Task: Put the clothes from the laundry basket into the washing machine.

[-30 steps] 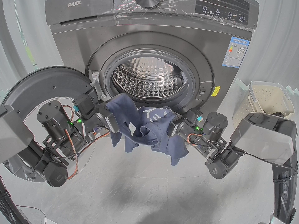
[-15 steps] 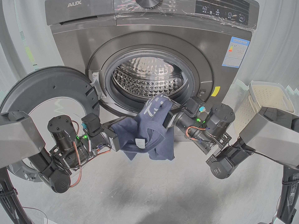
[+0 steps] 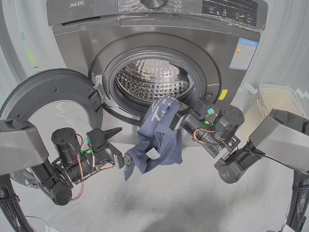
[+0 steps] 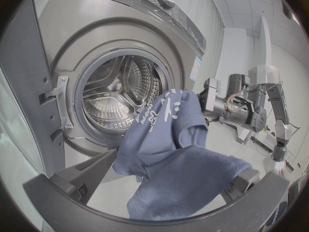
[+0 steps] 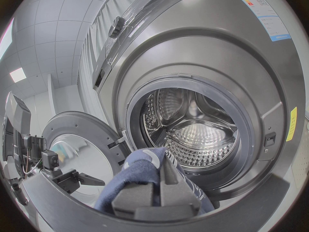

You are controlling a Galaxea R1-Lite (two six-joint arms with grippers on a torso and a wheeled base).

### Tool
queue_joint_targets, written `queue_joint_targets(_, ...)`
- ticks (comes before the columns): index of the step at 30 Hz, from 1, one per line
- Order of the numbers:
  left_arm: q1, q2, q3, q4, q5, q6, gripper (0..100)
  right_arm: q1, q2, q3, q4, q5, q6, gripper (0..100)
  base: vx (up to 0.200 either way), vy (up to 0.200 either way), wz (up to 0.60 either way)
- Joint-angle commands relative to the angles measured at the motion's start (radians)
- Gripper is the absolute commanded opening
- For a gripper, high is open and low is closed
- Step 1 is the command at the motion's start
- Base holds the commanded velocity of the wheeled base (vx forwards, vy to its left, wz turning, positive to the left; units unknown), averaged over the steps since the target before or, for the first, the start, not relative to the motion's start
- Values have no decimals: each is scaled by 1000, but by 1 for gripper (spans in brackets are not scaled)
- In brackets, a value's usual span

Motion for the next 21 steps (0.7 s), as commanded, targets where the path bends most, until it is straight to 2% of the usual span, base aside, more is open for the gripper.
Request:
queue_joint_targets(1, 2, 3, 29, -1, -12, 20, 100, -16, 3, -14, 3, 1, -2, 0, 0, 0, 0)
queue_joint_targets(4, 0, 23, 92, 1, -50, 72, 100, -42, 5, -34, 6, 2, -5, 0, 0, 0, 0)
queue_joint_targets(7, -1, 43, 121, 1, -67, 106, 100, -51, 3, -39, 6, 2, -7, 0, 0, 0, 0)
queue_joint_targets(9, -1, 51, 130, -1, -70, 116, 100, -56, 2, -39, 3, 7, -7, 0, 0, 0, 0)
queue_joint_targets(18, 3, 57, 155, 2, -80, 124, 100, -60, -7, -46, 4, 11, -8, 0, 0, 0, 0)
queue_joint_targets(21, 6, 74, 178, 1, -95, 152, 100, -66, 0, -77, 8, 11, -8, 0, 0, 0, 0)
